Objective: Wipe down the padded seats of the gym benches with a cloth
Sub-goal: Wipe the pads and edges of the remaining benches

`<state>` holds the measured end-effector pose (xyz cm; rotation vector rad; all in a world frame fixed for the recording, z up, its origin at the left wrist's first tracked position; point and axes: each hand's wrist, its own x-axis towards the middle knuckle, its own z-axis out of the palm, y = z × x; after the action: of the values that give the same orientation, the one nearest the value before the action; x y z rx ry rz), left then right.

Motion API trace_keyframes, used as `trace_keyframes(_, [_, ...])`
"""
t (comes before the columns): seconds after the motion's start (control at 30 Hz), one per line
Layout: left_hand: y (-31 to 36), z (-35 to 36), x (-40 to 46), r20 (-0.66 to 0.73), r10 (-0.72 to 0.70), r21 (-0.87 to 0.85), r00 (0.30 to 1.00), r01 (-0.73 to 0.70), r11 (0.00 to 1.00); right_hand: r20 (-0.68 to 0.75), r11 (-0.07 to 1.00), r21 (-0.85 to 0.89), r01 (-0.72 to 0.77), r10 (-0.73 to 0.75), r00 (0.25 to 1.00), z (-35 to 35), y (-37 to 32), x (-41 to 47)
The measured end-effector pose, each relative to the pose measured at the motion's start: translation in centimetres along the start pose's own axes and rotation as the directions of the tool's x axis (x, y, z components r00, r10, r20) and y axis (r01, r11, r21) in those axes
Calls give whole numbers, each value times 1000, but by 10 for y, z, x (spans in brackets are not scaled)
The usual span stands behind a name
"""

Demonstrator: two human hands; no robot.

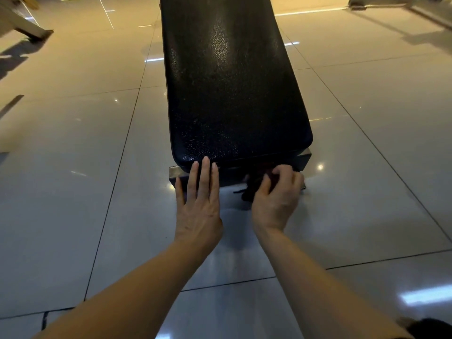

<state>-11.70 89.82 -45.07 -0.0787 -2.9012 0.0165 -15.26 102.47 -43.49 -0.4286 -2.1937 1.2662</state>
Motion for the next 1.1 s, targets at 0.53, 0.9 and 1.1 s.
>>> trace_keyframes(0.53, [-3,0,1,-52,27,24,998,-26,999,56,999,26,-45,44,997,8,5,10])
trace_keyframes(0.9, [-2,-2,1,-6,12,18,1000,-12,1000,175,980,-7,199,-194,965,16,3,3])
trace_keyframes(1.1, [-1,-6,1,43,-14,13,999,13,1000,81,997,-37,71,-67,994,13,2,14])
